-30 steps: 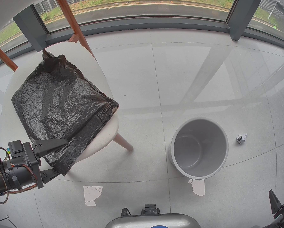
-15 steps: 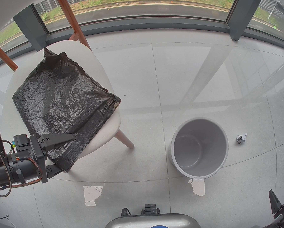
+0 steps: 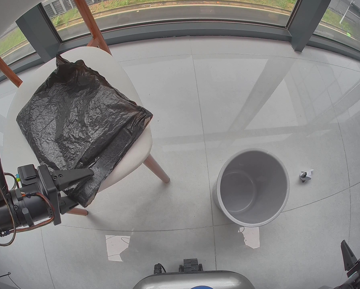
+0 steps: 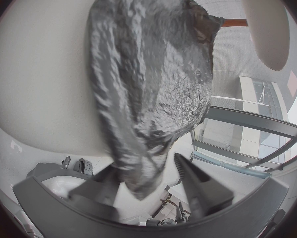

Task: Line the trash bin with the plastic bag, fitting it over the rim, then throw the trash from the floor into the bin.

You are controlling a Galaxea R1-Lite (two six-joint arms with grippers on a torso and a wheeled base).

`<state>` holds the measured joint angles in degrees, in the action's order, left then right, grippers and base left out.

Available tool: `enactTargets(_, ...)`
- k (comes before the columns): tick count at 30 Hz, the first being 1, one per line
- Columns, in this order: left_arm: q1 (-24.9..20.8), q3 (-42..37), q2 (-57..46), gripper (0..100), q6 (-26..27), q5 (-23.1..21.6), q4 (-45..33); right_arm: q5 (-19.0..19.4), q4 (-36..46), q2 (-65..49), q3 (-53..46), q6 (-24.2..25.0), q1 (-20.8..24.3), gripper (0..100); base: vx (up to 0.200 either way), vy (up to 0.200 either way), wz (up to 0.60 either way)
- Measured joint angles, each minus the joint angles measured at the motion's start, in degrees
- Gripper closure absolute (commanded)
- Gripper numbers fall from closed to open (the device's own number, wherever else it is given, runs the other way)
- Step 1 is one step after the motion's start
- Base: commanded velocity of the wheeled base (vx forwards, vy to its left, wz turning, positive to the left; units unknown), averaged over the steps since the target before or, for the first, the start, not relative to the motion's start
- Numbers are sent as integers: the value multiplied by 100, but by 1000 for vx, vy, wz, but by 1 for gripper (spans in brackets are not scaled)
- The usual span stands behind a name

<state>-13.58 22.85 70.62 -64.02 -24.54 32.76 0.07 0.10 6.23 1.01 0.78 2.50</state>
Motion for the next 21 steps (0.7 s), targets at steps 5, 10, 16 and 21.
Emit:
enactTargets(5,-4,-24,-1,100,-7,-11,26,0,-2,5,0,1,4,0,0,0,0)
enactTargets(10,-9,-37,-11,100,-199,-28,9,0,0,10,-2,1,4,0,0,0,0)
enactTargets(16,-4,-30,-28,100,-254,-23,2,0,0,10,0,1,0,0,0,0,0)
enactTargets(21,2,63,-161,100,-256,-1,11,0,0,7,0,0,4,0,0,0,0)
